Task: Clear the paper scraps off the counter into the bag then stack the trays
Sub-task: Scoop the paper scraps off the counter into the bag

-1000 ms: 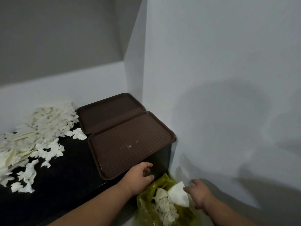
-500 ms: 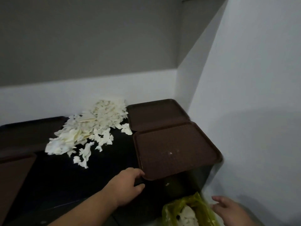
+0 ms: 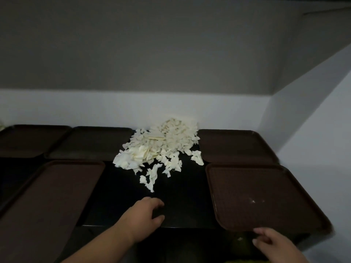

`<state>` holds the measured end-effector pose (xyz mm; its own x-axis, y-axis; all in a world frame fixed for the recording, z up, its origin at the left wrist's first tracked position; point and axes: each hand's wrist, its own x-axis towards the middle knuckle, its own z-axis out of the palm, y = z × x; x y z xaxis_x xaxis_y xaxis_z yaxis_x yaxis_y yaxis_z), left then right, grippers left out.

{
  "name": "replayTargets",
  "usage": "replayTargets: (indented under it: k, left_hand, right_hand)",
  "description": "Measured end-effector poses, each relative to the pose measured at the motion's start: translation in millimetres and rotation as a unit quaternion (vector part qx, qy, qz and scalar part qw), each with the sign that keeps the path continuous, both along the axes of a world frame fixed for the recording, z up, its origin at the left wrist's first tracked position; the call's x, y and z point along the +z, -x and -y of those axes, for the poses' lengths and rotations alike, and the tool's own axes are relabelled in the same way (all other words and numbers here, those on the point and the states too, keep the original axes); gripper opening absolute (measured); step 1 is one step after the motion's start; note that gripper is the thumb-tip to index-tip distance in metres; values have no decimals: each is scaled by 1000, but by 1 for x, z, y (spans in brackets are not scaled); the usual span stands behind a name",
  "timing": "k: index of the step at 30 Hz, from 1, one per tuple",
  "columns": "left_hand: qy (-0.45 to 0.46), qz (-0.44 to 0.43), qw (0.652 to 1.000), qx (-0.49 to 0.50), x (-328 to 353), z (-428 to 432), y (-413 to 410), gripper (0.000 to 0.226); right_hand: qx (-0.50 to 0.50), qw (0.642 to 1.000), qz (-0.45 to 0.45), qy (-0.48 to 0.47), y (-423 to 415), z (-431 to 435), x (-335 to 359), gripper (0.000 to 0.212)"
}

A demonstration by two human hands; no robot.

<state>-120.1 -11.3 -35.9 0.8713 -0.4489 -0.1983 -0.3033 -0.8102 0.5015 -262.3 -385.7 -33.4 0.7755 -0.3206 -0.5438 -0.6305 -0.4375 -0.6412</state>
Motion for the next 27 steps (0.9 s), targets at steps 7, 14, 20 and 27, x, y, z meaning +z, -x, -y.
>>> replayTargets:
  k: [7,14,20,27]
  left_hand:
    - [0,40,999,-10,7,-55,-64,46]
    - [14,44,999,-11,10,-104,-139,41]
    - [0,40,999,-29,2,-116,-181,38]
    - [-5,16,999,-44,-16,-83,-195,55]
  right_hand:
    - [39,996,79,26,-85,-73,24,28]
    - [55,989,117,74,-176,-133,27,34]
    - [81,984,119,107,-231,-174,23,32]
    - [140,973,90,161,-275,-184,8,52]
